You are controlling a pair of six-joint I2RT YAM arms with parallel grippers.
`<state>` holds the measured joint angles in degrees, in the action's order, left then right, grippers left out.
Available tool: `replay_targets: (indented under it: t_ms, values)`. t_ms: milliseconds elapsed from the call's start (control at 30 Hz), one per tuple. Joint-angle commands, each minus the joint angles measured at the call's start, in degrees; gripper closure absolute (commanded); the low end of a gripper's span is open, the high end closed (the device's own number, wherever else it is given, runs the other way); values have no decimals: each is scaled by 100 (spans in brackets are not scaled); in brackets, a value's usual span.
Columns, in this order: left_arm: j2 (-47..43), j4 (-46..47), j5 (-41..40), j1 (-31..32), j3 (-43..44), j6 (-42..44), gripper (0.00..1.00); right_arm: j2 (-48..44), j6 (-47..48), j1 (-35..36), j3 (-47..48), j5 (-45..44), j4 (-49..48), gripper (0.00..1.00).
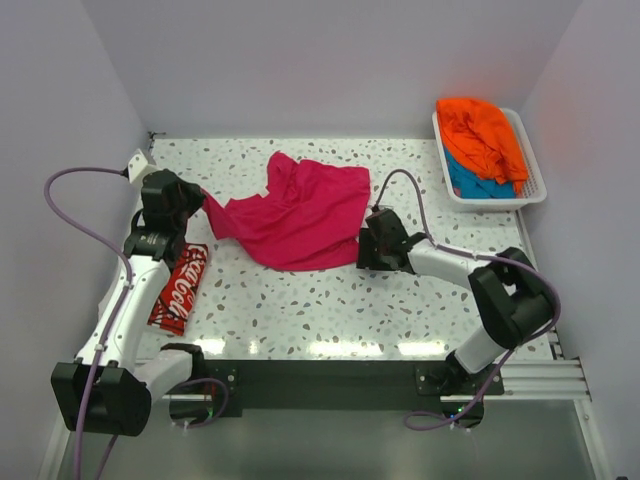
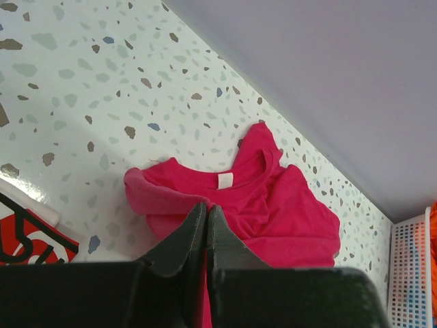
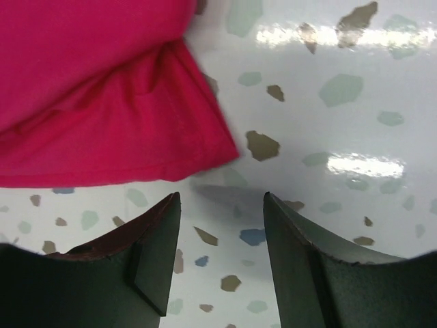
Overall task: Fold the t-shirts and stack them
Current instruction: Flatten the tshirt out
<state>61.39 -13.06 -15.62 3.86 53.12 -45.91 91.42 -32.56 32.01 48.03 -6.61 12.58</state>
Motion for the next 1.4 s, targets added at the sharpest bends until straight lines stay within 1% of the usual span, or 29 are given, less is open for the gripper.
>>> replay_targets:
  t_ms: [0, 167, 267, 433, 667, 733, 767, 800, 833, 900, 933, 967, 1000, 1067, 1100, 1167, 1200, 1233, 1333, 1367]
  values:
    - [-65, 392, -12, -34, 66, -15, 100, -19, -628, 147, -92, -349, -1037, 44]
    - [-83, 348, -29, -34, 84, 21, 100, -194, -884, 156, -373, -797, -1240, 46]
    - [-74, 383, 41, -34, 58, 12, 100, -72, -919, 165, -304, -955, -1407, 46]
    - [-65, 392, 111, -34, 32, 3, 100, 200, -963, 157, -180, -912, -1600, 47]
    - [-21, 401, 129, -34, 49, 21, 100, 526, -963, 244, 101, -841, -1434, 48]
    - [-13, 401, 129, -34, 40, 29, 100, 596, -954, 297, 136, -912, -1311, 51]
    - [-13, 392, 138, -34, 32, 30, 100, 623, -954, 297, 180, -912, -1285, 53]
    - [-13, 374, 138, -34, 31, 30, 100, 684, -963, 297, 189, -912, -1276, 60]
    - [-21, 383, 138, -34, 31, 38, 100, 693, -954, 297, 198, -929, -1275, 64]
    - [-30, 357, 120, -34, 40, 56, 100, 658, -937, 297, 154, -930, -1135, 77]
    - [-30, 339, 120, -34, 58, 82, 100, 597, -937, 297, 137, -930, -1091, 92]
    - [-30, 322, 129, -34, 75, 91, 100, 544, -928, 297, 119, -938, -1021, 100]
    - [-30, 252, 138, -34, 136, 135, 100, 457, -911, 306, 136, -956, -812, 100]
    - [-65, 181, 155, -34, 207, 205, 100, -17, -823, 271, 206, -1148, -565, 100]
    - [-83, 77, 147, -34, 329, 292, 100, -262, -701, 236, 259, -1184, -250, 100]
    - [-153, -47, 173, -34, 479, 407, 100, -1018, -577, 96, 469, -1167, 68, 100]
    - [-197, -204, 173, -34, 575, 512, 100, -1290, -446, -62, 575, -1167, 435, 100]
    - [-284, -293, 173, -34, 776, 574, 100, -1850, -375, -150, 689, -1202, 647, 100]
    - [-521, -592, 129, -34, 1252, 829, 100, -2530, -41, -441, 1409, -1412, 1377, 100]
    - [-583, -679, 112, -34, 1401, 882, 100, -2776, 134, -485, 1976, -1491, 1588, 100]
